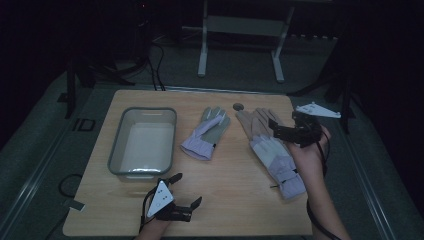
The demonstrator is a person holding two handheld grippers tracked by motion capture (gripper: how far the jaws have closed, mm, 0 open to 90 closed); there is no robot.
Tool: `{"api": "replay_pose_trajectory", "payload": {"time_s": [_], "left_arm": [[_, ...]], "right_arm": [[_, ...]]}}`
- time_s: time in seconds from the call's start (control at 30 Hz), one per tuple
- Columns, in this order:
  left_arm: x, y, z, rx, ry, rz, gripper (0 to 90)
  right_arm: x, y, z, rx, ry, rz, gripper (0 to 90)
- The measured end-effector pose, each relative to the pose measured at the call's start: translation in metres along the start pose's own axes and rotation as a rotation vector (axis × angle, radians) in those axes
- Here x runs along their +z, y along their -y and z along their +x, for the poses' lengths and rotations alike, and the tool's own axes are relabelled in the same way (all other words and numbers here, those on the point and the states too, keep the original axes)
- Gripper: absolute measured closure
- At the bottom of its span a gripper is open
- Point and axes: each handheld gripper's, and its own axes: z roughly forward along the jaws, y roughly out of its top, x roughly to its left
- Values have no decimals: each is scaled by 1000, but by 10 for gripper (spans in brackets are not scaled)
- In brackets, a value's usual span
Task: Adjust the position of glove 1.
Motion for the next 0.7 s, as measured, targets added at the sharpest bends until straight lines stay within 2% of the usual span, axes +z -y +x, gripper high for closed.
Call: {"api": "replay_pose_trajectory", "payload": {"time_s": [0.2, 0.33, 0.5, 0.7], "left_arm": [[0, 0, 0, -1, 2, 0, 13], [0, 0, 1, -13, 4, 0, 13], [-1, 0, 2, -6, -6, -1, 13], [-1, 0, 2, -11, -1, -4, 13]], "right_arm": [[17, -10, 14, -23, -54, 45, 143], [34, -16, 23, -38, -96, 83, 153], [55, -21, 36, -43, -125, 99, 163], [82, -23, 55, -89, -150, 119, 176]]}}
